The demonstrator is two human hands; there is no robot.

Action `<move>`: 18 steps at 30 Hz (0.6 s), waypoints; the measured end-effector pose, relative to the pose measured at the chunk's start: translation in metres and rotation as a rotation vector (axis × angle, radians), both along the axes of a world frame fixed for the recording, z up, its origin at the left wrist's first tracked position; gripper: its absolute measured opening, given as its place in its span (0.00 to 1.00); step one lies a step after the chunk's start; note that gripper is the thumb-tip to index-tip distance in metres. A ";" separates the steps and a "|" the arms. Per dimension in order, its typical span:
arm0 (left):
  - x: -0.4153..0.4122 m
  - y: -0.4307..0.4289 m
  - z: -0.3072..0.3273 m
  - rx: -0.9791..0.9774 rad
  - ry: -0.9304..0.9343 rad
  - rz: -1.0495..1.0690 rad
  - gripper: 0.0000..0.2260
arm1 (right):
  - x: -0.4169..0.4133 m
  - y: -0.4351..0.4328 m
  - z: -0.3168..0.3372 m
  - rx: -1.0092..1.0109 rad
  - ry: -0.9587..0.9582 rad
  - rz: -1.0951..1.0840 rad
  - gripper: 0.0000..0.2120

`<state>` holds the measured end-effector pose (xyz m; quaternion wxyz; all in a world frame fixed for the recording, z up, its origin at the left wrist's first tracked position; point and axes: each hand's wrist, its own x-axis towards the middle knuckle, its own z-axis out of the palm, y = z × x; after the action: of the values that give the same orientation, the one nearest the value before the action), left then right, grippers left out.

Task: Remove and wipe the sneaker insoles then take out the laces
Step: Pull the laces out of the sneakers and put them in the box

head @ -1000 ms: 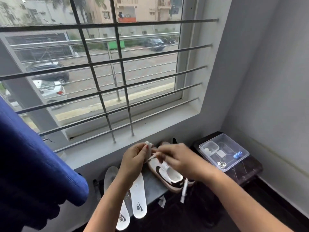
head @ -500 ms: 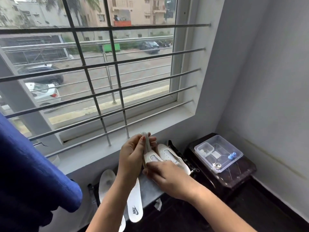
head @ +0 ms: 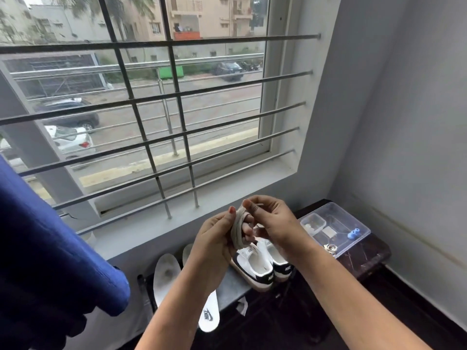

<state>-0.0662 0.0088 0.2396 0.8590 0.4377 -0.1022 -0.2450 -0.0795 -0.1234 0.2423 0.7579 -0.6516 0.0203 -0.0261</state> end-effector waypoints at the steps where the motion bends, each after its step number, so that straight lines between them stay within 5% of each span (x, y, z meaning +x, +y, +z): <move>1: -0.001 0.000 -0.001 -0.027 0.034 0.006 0.15 | -0.001 0.005 -0.002 0.081 0.044 0.007 0.08; 8: -0.005 0.000 -0.002 -0.122 0.098 0.054 0.14 | -0.007 0.015 -0.003 0.252 0.159 0.031 0.09; 14: -0.005 -0.003 -0.007 -0.073 0.076 0.065 0.13 | -0.005 0.011 -0.003 0.038 0.193 -0.018 0.03; 18: 0.000 -0.004 -0.009 -0.034 0.028 0.099 0.13 | -0.012 0.009 0.005 -0.203 0.181 -0.001 0.08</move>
<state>-0.0661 0.0051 0.2303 0.8788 0.4242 -0.0723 -0.2065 -0.0912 -0.1146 0.2473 0.6832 -0.7245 0.0862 0.0307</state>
